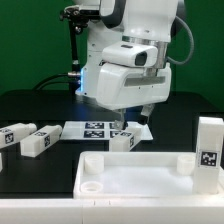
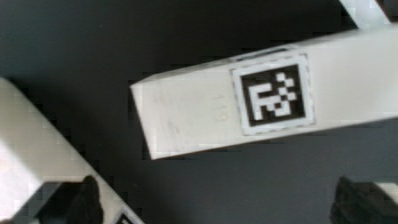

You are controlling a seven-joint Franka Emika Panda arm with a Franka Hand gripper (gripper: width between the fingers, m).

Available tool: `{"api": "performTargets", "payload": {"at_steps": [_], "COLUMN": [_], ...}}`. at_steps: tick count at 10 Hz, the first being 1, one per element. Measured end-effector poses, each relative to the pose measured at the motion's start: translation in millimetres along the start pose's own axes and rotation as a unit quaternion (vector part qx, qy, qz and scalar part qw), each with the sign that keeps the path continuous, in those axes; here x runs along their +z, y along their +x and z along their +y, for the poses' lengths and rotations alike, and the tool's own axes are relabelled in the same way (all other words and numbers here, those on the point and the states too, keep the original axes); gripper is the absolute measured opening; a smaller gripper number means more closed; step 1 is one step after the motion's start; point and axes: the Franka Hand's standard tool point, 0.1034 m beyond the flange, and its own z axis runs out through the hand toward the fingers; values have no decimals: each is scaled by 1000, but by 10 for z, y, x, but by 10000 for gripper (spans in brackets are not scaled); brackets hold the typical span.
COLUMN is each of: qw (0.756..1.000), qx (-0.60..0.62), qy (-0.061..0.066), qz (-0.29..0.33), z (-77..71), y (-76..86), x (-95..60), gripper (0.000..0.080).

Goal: Assemble desk

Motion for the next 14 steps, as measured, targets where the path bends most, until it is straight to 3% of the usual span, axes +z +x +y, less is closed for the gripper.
{"api": "performTargets", "payload": {"at_steps": [2, 3, 4, 5, 6, 9, 10, 11, 13, 14], "qw": [997, 987, 966, 937, 928, 893, 871, 830, 772, 757], "qx": [82, 160, 253, 340, 362, 442, 481, 546, 618, 635], "qy": [7, 20, 40, 72, 72, 72, 83, 108, 140, 146], "qz": [0, -10, -26, -46, -39, -45, -47, -49, -52, -52], "z": [5, 57, 88, 216, 307, 266, 261, 269, 195, 194], "y": [-1, -15, -40, -29, -17, 0, -19, -72, -67, -67], "x": [2, 9, 24, -47, -42, -36, -7, 77, 174, 175], "gripper": [649, 649, 649, 649, 649, 649, 649, 649, 649, 649]}}
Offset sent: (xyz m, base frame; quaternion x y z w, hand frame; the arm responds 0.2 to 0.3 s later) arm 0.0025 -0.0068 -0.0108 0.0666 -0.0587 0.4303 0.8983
